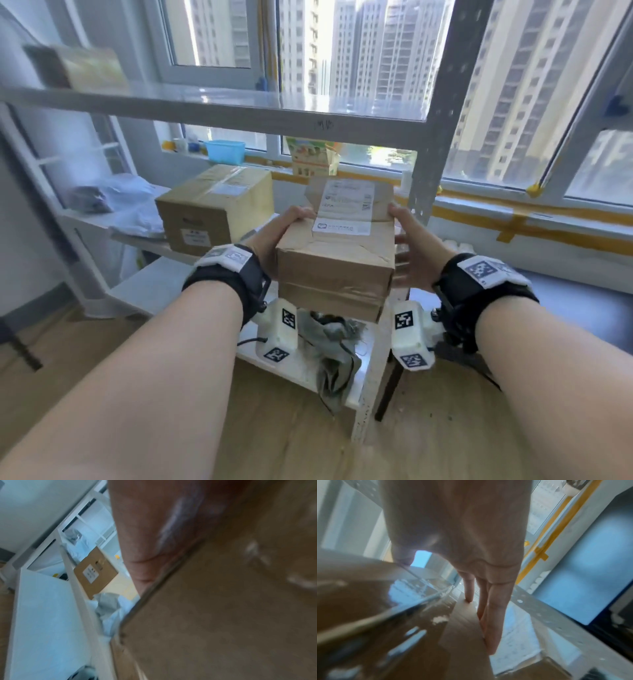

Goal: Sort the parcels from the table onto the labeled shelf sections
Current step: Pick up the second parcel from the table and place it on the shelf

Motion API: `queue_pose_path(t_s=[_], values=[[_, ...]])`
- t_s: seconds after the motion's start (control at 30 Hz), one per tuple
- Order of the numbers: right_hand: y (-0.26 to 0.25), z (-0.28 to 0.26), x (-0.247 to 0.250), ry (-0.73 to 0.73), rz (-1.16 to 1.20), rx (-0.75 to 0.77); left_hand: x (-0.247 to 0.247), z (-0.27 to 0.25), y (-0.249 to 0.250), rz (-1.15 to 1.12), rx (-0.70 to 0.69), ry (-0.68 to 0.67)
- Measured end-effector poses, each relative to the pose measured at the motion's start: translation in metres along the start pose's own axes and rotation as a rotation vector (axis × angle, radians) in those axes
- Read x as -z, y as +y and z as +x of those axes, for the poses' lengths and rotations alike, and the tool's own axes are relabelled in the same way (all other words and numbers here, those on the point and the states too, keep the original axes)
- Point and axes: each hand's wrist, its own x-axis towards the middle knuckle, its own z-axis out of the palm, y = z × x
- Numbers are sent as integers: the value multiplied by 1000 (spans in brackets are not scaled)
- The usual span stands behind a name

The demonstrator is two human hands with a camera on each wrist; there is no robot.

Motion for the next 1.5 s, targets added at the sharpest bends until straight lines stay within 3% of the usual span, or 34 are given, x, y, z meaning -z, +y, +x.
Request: queue_pose_path(t_s=[0.17,0.5,0.6,0.67,0.87,1.0,1.2,1.5], values=[[-69,-3,-22,-79,-26,103,26,-10,73,-29,-161,134],[-218,45,-43,-5,-66,322,43,24,190,-57,-479,-53],[-250,67,-36,23,-70,320,52,50,215,9,-506,-2],[-263,83,-31,52,-79,311,54,66,230,76,-448,52],[-281,130,-30,164,1,392,61,131,259,123,-450,165],[-281,149,-36,164,66,426,60,163,267,117,-469,238],[-269,168,-31,284,107,401,58,210,272,183,-338,177],[-268,181,-41,398,139,431,62,232,271,130,-306,79]])
